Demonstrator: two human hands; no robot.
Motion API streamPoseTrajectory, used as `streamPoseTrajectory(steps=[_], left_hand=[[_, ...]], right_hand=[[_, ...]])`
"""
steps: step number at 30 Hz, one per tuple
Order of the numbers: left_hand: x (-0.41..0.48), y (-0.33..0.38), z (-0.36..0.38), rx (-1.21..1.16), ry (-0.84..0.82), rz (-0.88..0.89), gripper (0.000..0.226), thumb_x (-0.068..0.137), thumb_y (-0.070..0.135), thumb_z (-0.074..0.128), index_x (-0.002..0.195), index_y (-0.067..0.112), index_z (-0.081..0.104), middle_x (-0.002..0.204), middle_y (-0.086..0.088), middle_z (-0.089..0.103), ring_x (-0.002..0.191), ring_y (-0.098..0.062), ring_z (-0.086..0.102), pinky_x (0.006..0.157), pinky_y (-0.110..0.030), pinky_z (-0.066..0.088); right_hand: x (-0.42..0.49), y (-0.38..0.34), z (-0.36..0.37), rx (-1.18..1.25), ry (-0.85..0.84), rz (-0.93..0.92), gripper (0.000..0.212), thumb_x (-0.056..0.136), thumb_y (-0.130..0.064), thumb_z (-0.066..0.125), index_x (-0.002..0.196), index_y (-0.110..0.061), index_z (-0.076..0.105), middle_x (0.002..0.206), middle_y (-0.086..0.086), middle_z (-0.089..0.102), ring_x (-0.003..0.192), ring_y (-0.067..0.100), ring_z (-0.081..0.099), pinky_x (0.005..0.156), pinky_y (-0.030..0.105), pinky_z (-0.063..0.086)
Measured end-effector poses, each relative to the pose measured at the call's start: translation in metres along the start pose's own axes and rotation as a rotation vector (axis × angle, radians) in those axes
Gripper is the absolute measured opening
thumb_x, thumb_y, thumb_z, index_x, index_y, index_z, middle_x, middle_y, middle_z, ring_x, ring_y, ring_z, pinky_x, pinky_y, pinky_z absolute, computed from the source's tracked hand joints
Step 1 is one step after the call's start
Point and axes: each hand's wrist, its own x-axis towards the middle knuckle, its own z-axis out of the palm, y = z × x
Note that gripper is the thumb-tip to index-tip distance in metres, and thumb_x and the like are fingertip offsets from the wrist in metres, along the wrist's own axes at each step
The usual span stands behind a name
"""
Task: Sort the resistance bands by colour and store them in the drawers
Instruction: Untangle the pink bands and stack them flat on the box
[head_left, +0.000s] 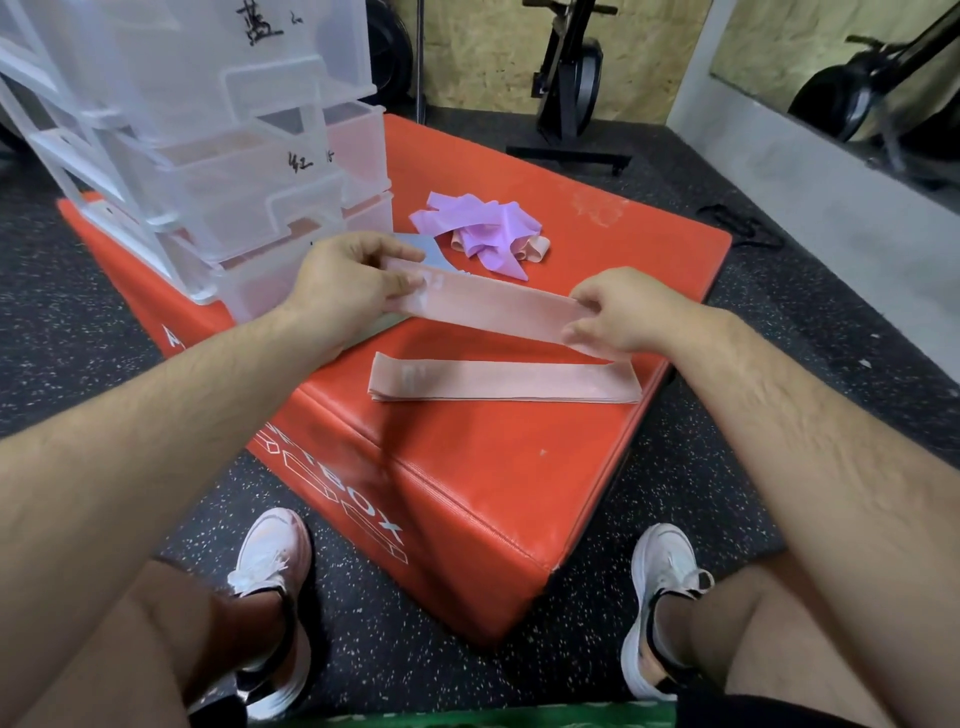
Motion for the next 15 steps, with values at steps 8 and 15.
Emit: streamPoseTrajectory(steps=[8,15], left_hand=[[-0.004,-0.015,0.0,0.161,0.063,-0.051,0.018,0.079,0.007,0.078,0.084,0.024,0.074,0.083,0.0,0.069,0.067,-0.006,0.064,0.07,-0.023,0.058],[-0.019,-0.036,0.003,0.521,0.02,0.004,0.019,0.08,0.012,0.078,0.096,0.019,0.072,0.067,0.005,0.051,0.06,-0.008,0.044,0.048,-0.005,0.034]], right_hand=[[-0.027,0.051,-0.002,0.351,0.037,0.155,0.007,0.087,-0.024,0.075,0.091,-0.018,0.074,0.085,-0.003,0.07,0.079,0.016,0.061,0.067,0.029,0.045],[-0.041,0.063,0.022,0.625,-0.03,0.274,0.027,0.088,-0.006,0.073,0.114,-0.012,0.063,0.085,0.004,0.067,0.07,0.015,0.065,0.069,0.031,0.053]])
